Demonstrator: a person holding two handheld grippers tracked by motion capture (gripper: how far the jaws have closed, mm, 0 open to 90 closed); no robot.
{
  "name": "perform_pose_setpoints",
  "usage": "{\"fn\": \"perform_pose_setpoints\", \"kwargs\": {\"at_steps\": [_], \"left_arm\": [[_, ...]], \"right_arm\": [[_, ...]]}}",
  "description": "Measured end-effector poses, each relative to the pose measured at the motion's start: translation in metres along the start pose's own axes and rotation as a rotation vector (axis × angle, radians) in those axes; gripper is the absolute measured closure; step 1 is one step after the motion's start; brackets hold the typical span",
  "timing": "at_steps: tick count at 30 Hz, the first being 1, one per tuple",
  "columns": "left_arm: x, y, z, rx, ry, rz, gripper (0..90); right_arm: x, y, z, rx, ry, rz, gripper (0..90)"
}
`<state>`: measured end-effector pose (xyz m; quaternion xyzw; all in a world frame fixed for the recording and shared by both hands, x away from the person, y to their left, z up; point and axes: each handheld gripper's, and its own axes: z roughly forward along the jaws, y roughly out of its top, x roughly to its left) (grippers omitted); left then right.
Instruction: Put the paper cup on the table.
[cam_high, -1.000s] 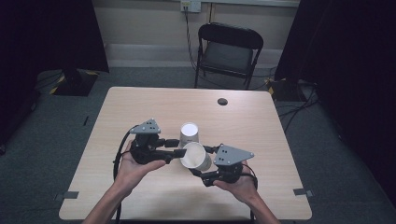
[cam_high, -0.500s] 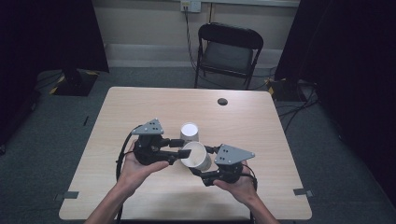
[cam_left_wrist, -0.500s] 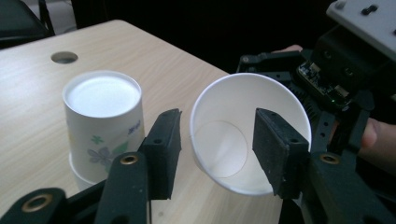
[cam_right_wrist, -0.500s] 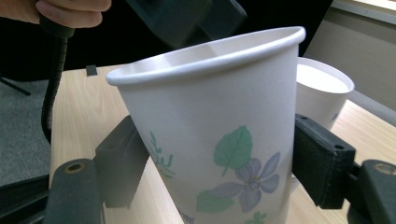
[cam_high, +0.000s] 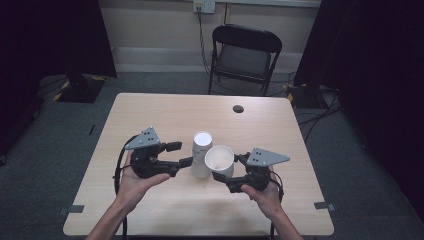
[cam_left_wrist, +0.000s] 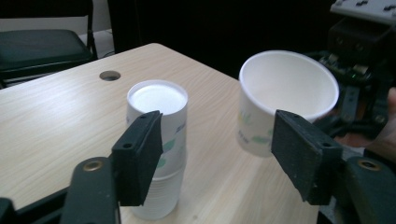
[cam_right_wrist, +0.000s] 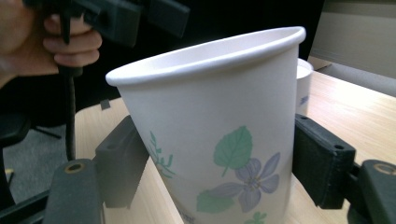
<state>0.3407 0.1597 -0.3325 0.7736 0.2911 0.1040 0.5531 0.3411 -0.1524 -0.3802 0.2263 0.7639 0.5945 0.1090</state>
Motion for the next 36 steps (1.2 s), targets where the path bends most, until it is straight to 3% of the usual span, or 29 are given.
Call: {"fn": "perform_pose_setpoints", "kwargs": {"at_steps": [2, 8, 12, 14, 19, 22, 26, 28, 29, 31, 34, 36], "left_arm": [[0.002, -0.004, -0.002, 0.001, 0.026, 0.009, 29.8], [0.010, -0.015, -0.007, 0.006, 0.092, 0.023, 22.7], [0.017, -0.025, -0.011, 0.010, 0.106, 0.022, 18.0], [0.020, -0.030, -0.012, 0.028, 0.135, 0.018, 17.9], [0.029, -0.042, -0.020, 0.019, 0.129, 0.008, 15.9], [0.033, -0.051, -0.021, 0.030, 0.172, 0.003, 16.0], [0.037, -0.064, -0.024, 0.040, 0.242, 0.048, 15.6], [0.041, -0.072, -0.024, 0.080, 0.181, 0.021, 15.7], [0.042, -0.076, -0.024, 0.095, 0.191, 0.030, 16.3], [0.044, -0.084, -0.025, 0.110, 0.244, 0.064, 15.7], [0.051, -0.096, -0.027, 0.097, 0.301, 0.075, 15.7], [0.056, -0.105, -0.029, 0.103, 0.336, 0.053, 15.8]], "right_arm": [[-0.004, -0.001, -0.002, -0.013, -0.001, 0.020, 26.2], [-0.013, -0.004, -0.005, -0.012, -0.062, 0.041, 26.2], [-0.019, -0.008, -0.007, -0.009, -0.092, 0.054, 26.2], [-0.023, -0.009, -0.008, -0.010, -0.107, 0.065, 26.2], [-0.032, -0.013, -0.010, -0.009, -0.152, 0.087, 26.2], [-0.038, -0.016, -0.010, 0.000, -0.175, 0.090, 26.2], [-0.044, -0.017, -0.010, 0.000, -0.199, 0.089, 26.2], [-0.047, -0.019, -0.011, 0.003, -0.211, 0.091, 26.2], [-0.048, -0.019, -0.010, 0.007, -0.216, 0.091, 26.2], [-0.050, -0.020, -0.010, 0.014, -0.229, 0.088, 26.2], [-0.053, -0.021, -0.009, 0.015, -0.240, 0.086, 26.1], [-0.055, -0.023, -0.009, 0.021, -0.249, 0.087, 26.1]]}}
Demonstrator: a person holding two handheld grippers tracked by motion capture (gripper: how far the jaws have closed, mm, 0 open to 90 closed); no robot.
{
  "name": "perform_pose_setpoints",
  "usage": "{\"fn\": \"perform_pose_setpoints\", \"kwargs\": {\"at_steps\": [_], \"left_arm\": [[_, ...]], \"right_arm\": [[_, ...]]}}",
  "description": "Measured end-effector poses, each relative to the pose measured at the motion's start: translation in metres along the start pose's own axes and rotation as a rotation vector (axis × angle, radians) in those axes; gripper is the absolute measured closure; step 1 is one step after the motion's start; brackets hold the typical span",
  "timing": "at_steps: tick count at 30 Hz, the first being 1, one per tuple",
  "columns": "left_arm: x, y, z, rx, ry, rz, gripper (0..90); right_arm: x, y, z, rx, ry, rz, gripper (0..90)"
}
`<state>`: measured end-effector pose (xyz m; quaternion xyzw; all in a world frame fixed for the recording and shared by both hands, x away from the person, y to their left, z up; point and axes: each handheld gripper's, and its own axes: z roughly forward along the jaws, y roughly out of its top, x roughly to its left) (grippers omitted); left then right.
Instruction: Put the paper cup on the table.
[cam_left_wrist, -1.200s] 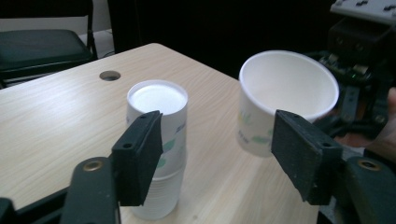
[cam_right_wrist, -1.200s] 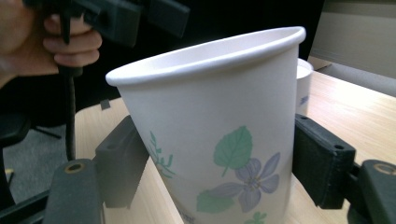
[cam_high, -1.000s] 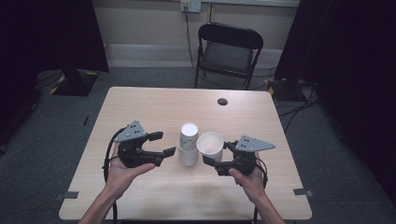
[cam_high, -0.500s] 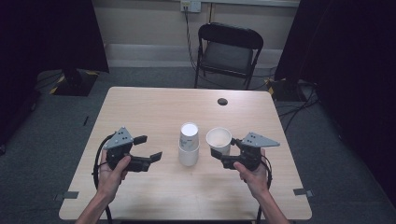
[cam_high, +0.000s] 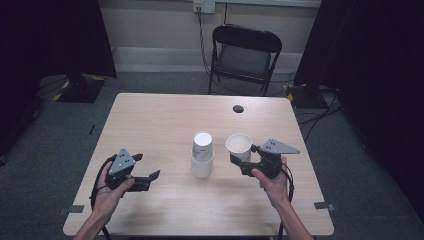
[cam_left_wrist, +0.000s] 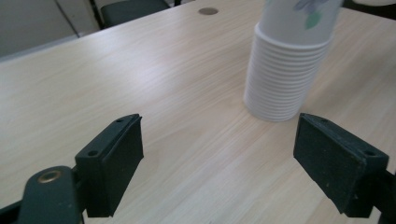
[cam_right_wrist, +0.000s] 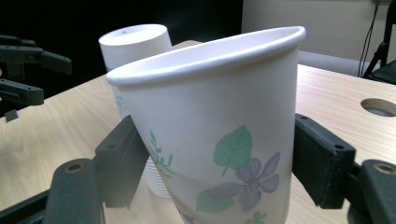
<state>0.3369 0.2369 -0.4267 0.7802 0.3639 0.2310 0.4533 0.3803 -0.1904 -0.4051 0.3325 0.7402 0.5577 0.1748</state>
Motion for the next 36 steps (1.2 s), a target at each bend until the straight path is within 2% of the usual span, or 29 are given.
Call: {"fn": "perform_pose_setpoints", "kwargs": {"at_steps": [2, 5, 9, 12, 16, 21, 26, 31, 34, 36], "left_arm": [[0.003, -0.008, 0.000, 0.006, 0.020, 0.012, 15.8], [0.007, -0.017, 0.002, 0.022, 0.050, -0.023, 15.9], [0.015, -0.028, 0.007, 0.068, 0.080, -0.041, 16.1], [0.018, -0.033, 0.010, 0.083, 0.092, -0.051, 16.5], [0.020, -0.039, 0.015, 0.116, 0.092, -0.057, 16.5], [0.021, -0.047, 0.021, 0.161, 0.090, -0.034, 16.5], [0.021, -0.055, 0.026, 0.186, 0.088, -0.053, 16.4], [0.020, -0.057, 0.028, 0.212, 0.097, -0.029, 16.2], [0.019, -0.060, 0.031, 0.227, 0.090, -0.031, 16.2], [0.020, -0.062, 0.032, 0.236, 0.066, -0.052, 16.2]], "right_arm": [[-0.002, -0.001, 0.001, 0.001, -0.002, 0.004, 26.1], [-0.006, -0.002, 0.004, 0.010, -0.016, 0.002, 26.1], [-0.012, -0.005, 0.007, 0.018, -0.034, 0.008, 26.1], [-0.018, -0.008, 0.010, 0.026, -0.045, 0.018, 26.0], [-0.025, -0.011, 0.014, 0.040, -0.059, 0.028, 26.0], [-0.031, -0.016, 0.023, 0.065, -0.073, 0.035, 26.0], [-0.038, -0.020, 0.031, 0.090, -0.071, 0.048, 26.0], [-0.046, -0.026, 0.042, 0.124, -0.091, 0.061, 25.9], [-0.050, -0.030, 0.048, 0.138, -0.112, 0.063, 25.9], [-0.050, -0.031, 0.050, 0.141, -0.118, 0.052, 25.7]]}}
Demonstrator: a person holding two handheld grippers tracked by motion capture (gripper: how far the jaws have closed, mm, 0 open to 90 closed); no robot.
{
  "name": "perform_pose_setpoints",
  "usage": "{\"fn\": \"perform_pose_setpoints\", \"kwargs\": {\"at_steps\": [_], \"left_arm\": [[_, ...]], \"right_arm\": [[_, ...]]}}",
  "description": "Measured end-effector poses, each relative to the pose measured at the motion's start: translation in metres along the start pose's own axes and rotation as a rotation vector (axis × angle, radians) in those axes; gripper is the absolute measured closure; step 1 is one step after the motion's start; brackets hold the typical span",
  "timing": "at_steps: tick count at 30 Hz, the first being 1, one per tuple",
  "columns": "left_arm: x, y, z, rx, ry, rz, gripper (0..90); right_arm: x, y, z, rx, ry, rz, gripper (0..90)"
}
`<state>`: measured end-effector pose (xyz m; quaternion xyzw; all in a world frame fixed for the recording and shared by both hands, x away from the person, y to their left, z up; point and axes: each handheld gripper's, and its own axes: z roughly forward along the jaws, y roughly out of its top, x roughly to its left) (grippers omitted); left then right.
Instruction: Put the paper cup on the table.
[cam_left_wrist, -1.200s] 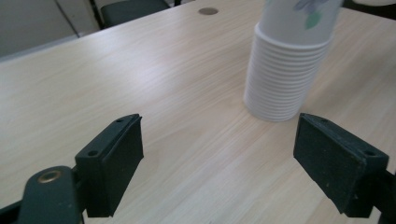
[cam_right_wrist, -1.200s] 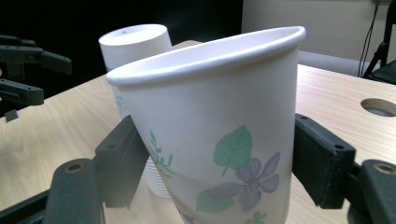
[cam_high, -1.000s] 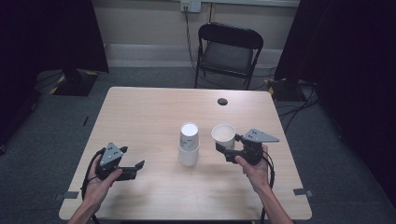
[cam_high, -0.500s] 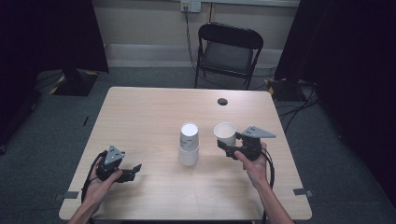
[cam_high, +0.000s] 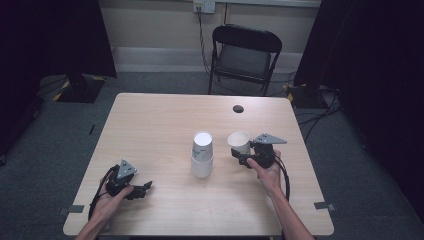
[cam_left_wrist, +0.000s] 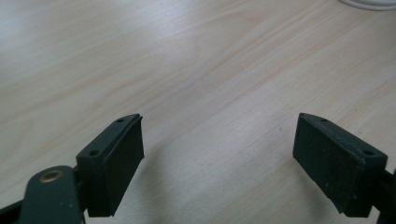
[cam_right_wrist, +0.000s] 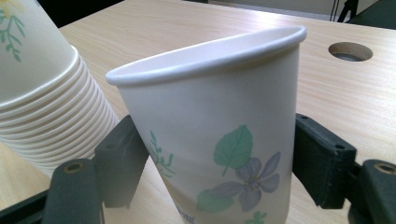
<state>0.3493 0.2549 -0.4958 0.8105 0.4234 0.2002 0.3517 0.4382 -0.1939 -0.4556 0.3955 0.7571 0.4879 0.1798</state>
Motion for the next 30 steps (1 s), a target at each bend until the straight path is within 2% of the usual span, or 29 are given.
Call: {"fn": "perform_pose_setpoints", "kwargs": {"at_steps": [1, 4, 7, 12, 18, 23, 30], "left_arm": [[0.000, -0.001, 0.001, 0.019, 0.002, -0.002, 16.0], [0.003, -0.003, 0.002, 0.010, -0.003, -0.018, 15.3], [0.004, -0.003, 0.004, 0.008, 0.001, -0.043, 13.7], [0.005, -0.003, 0.005, 0.014, 0.013, -0.049, 9.2], [0.005, -0.002, 0.006, 0.020, 0.017, -0.052, 7.5], [0.005, -0.001, 0.007, 0.020, 0.019, -0.057, 6.5], [0.005, -0.001, 0.007, 0.018, 0.019, -0.059, 6.4]], "right_arm": [[0.000, 0.000, 0.000, 0.000, -0.002, 0.001, 25.7], [0.000, -0.003, 0.002, 0.007, 0.008, 0.019, 25.4], [0.000, -0.005, 0.005, 0.019, 0.014, 0.014, 25.3], [-0.001, -0.009, 0.014, 0.054, 0.005, 0.005, 25.2], [-0.002, -0.014, 0.025, 0.104, 0.021, -0.015, 25.1], [-0.004, -0.015, 0.028, 0.100, 0.023, -0.007, 25.4], [-0.006, -0.018, 0.021, 0.099, 0.012, -0.011, 25.3]]}}
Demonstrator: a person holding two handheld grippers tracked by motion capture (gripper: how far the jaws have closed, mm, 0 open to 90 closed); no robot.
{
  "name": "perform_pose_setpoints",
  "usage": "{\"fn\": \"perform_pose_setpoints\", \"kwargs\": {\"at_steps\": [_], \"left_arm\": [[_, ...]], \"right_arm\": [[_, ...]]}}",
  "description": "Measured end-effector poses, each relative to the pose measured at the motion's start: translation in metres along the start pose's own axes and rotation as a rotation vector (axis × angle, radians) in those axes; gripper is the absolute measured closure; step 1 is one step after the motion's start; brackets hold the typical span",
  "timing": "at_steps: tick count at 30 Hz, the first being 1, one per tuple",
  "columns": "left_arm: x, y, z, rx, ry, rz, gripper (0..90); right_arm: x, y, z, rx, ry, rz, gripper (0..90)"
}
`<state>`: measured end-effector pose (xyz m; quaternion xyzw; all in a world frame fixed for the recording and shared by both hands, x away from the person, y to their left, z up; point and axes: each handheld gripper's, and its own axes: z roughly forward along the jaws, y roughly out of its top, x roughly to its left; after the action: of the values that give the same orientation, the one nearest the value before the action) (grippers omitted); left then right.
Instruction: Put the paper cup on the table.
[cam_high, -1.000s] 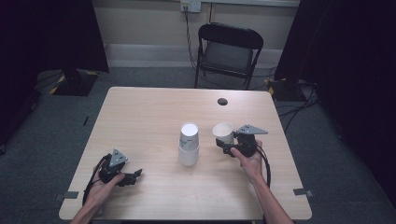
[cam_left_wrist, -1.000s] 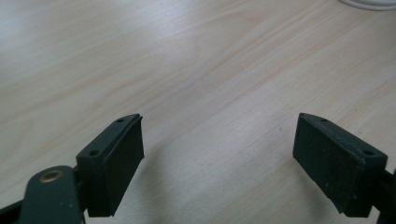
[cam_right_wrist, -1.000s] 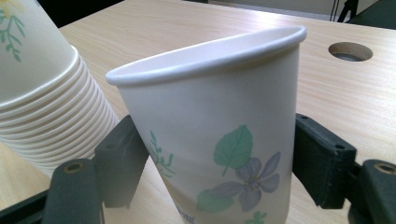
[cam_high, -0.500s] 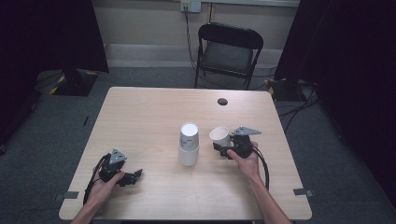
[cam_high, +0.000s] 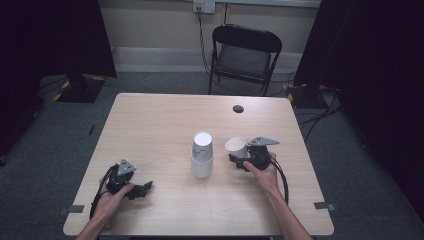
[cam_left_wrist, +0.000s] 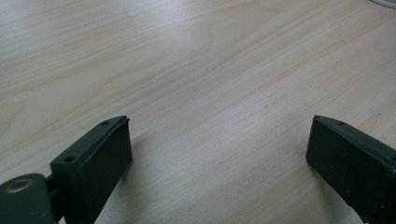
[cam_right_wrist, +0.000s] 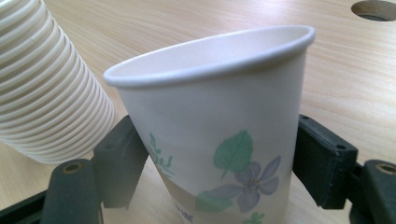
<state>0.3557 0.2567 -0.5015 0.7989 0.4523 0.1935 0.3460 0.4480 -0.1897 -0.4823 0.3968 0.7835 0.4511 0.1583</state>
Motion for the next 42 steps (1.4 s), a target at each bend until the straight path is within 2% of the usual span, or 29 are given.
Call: {"fn": "perform_pose_setpoints", "kwargs": {"at_steps": [12, 18, 27, 30, 33, 38, 42], "left_arm": [[0.001, 0.001, 0.001, 0.004, -0.003, 0.005, 4.9], [0.001, 0.001, 0.001, 0.004, -0.002, 0.004, 4.9], [0.002, 0.000, 0.000, 0.007, -0.004, 0.009, 4.9], [0.002, 0.001, 0.000, 0.007, -0.004, 0.010, 4.8], [0.002, 0.001, 0.000, 0.007, -0.005, 0.010, 4.8], [0.002, 0.001, 0.001, 0.007, -0.005, 0.010, 4.7], [0.002, 0.001, 0.001, 0.008, -0.005, 0.010, 4.6]], "right_arm": [[-0.008, -0.009, -0.014, 0.014, -0.013, 0.010, 25.9], [-0.008, -0.010, -0.015, 0.028, -0.011, 0.019, 22.9], [-0.007, -0.008, -0.015, 0.008, -0.019, 0.010, 26.8], [-0.005, -0.006, -0.011, 0.004, -0.010, 0.020, 25.3], [-0.004, -0.007, -0.011, 0.006, 0.002, 0.021, 16.1], [-0.010, -0.008, -0.028, 0.000, 0.009, 0.058, 14.3], [-0.011, -0.016, -0.045, -0.005, -0.002, 0.063, 14.2]]}}
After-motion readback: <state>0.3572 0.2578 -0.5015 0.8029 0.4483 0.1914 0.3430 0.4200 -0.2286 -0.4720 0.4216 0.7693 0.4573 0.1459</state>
